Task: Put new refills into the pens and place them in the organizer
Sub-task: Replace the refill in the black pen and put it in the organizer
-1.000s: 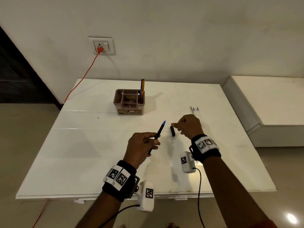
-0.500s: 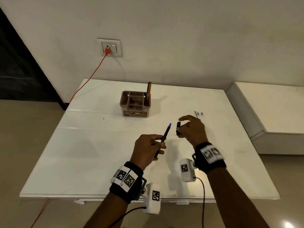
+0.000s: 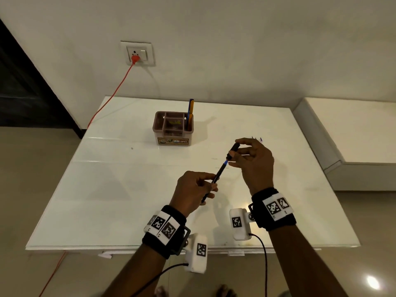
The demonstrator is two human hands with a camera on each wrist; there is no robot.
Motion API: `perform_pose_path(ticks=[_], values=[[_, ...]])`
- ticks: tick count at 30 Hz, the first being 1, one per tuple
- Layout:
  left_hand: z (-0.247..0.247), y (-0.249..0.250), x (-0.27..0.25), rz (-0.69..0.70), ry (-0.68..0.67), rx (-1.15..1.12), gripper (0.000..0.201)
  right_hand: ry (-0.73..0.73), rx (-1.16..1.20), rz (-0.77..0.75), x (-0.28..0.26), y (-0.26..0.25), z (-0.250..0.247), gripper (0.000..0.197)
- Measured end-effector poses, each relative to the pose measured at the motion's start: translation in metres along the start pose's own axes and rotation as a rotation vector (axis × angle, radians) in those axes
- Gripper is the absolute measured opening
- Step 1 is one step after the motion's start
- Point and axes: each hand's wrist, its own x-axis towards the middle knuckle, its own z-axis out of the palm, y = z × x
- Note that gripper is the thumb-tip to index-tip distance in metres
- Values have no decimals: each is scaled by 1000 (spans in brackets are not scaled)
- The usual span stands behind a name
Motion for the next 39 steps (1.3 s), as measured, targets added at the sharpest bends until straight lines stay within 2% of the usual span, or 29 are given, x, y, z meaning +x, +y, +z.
perform_pose_path(ticks=[10,21,24,31,36,39], values=[[4,0,2,26,23,-22,24,-104,-118,11,-2,12,9,18],[8,-13,3,29,149,3,26,-116,-98,-1,-10,25,19,17],[3,-8,3,53,143,-19,26,-114,-79,4,-10,19,20,22],[1,-2,5,104,180,-68,25,-71,-154,-75,-16,19,29,47],[-3,-2,7,137,229,-67,24,-54,-209,-57,-14,23,33,25],[-6,-3,9,176,280,-48,24,-37,-207,-50,-11,17,37,20]])
